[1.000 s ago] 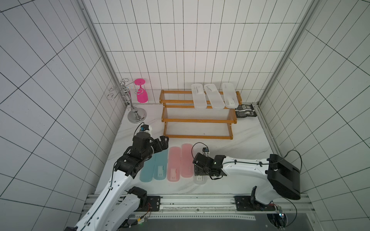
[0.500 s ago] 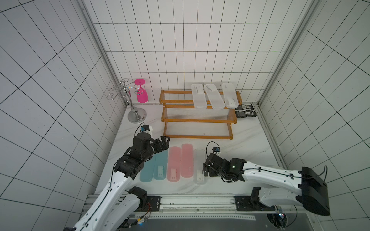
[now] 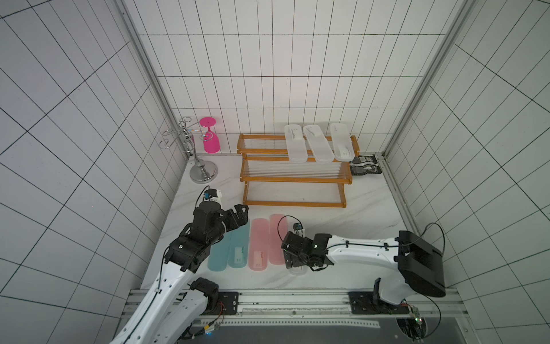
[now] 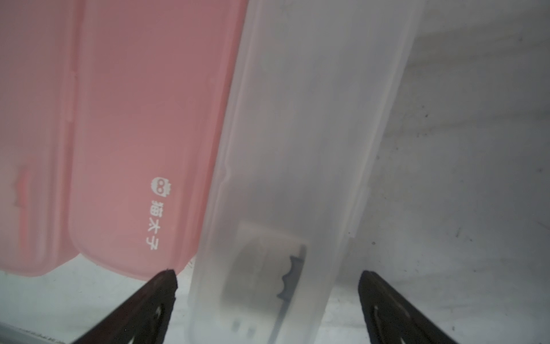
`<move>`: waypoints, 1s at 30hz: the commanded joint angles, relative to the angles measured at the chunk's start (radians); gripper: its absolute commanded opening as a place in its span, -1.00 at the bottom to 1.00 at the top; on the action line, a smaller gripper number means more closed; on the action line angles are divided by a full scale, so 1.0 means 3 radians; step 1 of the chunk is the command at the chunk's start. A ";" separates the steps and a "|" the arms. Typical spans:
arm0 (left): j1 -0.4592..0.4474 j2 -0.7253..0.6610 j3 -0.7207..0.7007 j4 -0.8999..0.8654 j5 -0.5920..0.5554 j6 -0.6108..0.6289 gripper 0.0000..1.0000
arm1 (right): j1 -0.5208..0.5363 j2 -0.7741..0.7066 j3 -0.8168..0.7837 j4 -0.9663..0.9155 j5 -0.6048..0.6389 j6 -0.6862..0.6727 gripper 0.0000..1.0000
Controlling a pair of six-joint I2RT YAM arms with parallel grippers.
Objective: Place the pencil cases on the shelf according to color
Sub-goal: Pick up the pencil case from the center of the board.
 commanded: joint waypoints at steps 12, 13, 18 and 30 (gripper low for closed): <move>-0.0012 0.0078 0.0121 0.0067 0.0127 -0.0038 0.97 | -0.0216 -0.1316 -0.0852 -0.0177 0.0189 0.0193 0.98; -0.0012 0.0042 0.0120 0.0056 0.0074 -0.0040 0.97 | -0.0210 -0.1424 -0.0855 -0.0167 0.0157 0.0154 0.98; 0.0089 -0.0019 0.0075 0.0033 -0.0051 -0.0019 0.97 | -0.0107 -0.1373 -0.0653 -0.0082 0.0046 0.0060 0.98; 0.0167 0.0017 -0.0032 -0.0019 0.0093 -0.0092 0.97 | 0.0108 0.0030 0.0057 0.0041 -0.0057 0.0077 0.98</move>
